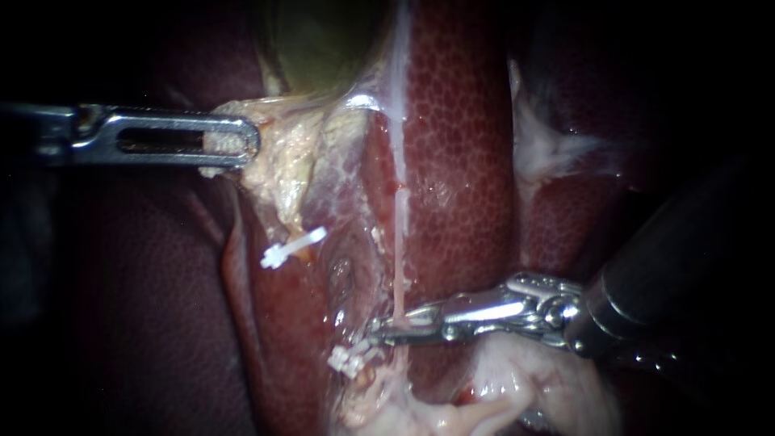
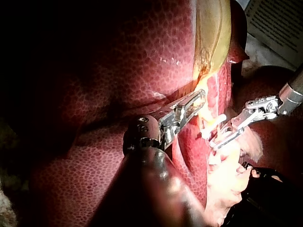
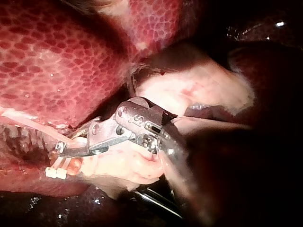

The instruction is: Going back first clip right tube

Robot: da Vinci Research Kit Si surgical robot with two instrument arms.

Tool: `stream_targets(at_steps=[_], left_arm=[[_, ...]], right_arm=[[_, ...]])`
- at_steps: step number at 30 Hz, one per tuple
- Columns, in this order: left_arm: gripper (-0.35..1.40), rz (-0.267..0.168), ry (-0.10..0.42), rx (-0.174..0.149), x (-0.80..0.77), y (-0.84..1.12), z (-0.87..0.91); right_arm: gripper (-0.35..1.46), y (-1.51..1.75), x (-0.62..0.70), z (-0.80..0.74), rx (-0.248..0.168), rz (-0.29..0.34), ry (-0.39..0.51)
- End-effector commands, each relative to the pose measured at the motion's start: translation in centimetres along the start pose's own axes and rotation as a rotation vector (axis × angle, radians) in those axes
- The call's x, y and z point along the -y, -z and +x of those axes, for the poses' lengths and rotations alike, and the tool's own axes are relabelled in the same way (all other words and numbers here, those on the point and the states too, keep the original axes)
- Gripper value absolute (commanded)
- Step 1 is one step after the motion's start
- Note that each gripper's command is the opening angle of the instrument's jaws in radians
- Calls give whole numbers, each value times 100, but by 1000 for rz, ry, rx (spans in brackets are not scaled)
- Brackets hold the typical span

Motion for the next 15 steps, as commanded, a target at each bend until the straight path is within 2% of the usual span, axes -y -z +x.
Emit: stream_targets(at_steps=[1,7,8,11,13,15], left_arm=[[-35,0,0,0,0,0,0],[-35,0,0,0,0,0,0],[-35,0,0,0,0,0,0],[-35,0,0,0,0,0,0],[-35,0,0,0,0,0,0],[-35,0,0,0,0,0,0]], right_arm=[[-35,-1,0,0,0,1,0],[-35,-2,2,2,-4,13,16],[-25,-3,2,3,-12,19,45],[27,-9,3,6,-39,34,120],[47,-14,3,10,-55,37,160],[55,-17,2,12,-64,26,188]])
